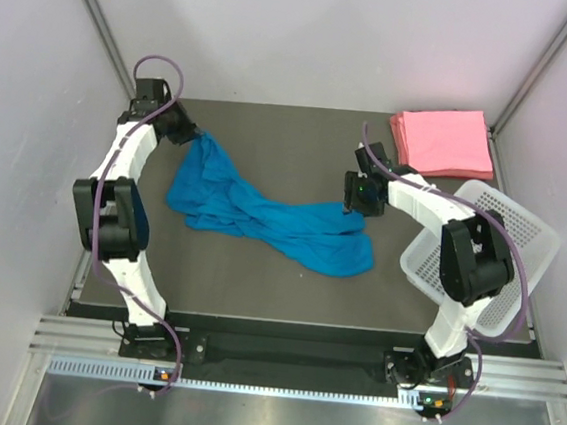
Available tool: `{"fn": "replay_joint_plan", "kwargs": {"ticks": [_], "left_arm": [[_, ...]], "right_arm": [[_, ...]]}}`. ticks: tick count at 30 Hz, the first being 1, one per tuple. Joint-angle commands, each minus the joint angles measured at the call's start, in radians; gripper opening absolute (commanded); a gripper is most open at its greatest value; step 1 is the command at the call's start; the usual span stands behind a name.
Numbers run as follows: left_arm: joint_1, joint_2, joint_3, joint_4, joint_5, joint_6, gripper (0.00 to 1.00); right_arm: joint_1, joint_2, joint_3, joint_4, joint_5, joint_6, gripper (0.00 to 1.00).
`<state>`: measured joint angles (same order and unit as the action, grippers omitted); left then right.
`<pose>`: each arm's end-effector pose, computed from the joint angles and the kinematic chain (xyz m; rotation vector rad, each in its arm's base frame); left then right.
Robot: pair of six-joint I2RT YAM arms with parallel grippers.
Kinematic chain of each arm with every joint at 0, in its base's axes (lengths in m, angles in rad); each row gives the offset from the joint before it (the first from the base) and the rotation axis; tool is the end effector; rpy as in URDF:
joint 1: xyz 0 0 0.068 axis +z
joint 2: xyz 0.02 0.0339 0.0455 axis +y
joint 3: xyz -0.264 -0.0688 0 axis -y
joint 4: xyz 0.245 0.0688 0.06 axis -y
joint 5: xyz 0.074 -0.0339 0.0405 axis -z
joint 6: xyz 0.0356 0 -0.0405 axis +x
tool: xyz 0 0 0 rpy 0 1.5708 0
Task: Fold and stack the t-shirts
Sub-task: Flatten the tshirt out
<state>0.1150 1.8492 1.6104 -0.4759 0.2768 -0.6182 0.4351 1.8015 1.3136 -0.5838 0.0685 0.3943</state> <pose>0.4248 0.0393 0.2967 -0.6925 2.2141 -0.5753 0.3432 0.1568 0.2125 -0.0309 2.6515 0.1891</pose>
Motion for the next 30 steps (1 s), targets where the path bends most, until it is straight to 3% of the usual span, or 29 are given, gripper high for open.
{"fn": "replay_joint_plan", "kwargs": {"ticks": [1,3,5,7,10,17,24,30], "left_arm": [[0.006,0.067,0.106,0.154,0.103,0.032,0.00],[0.021,0.143,0.185,0.210,0.131,0.014,0.00],[0.035,0.223,0.259,0.212,0.165,-0.014,0.23],[0.040,0.284,0.380,0.139,0.144,0.017,0.37],[0.038,0.288,0.442,-0.004,0.035,0.087,0.46],[0.031,0.252,0.283,-0.124,-0.089,0.189,0.46],[0.034,0.361,0.289,-0.170,-0.071,0.288,0.40],[0.026,0.380,0.221,-0.224,-0.128,0.301,0.43]], "right_arm": [[-0.013,0.013,0.065,0.016,-0.038,-0.023,0.55],[-0.013,0.012,0.068,0.022,-0.042,-0.026,0.54],[-0.013,0.009,0.069,0.024,-0.042,-0.029,0.54],[-0.013,0.006,0.064,0.024,-0.030,-0.031,0.54],[-0.013,0.002,0.039,0.029,-0.032,-0.032,0.54],[-0.032,0.074,0.078,0.030,-0.065,-0.020,0.52],[-0.032,0.098,0.101,0.030,-0.065,-0.031,0.52],[-0.044,0.116,0.084,0.032,-0.065,-0.023,0.57]]}}
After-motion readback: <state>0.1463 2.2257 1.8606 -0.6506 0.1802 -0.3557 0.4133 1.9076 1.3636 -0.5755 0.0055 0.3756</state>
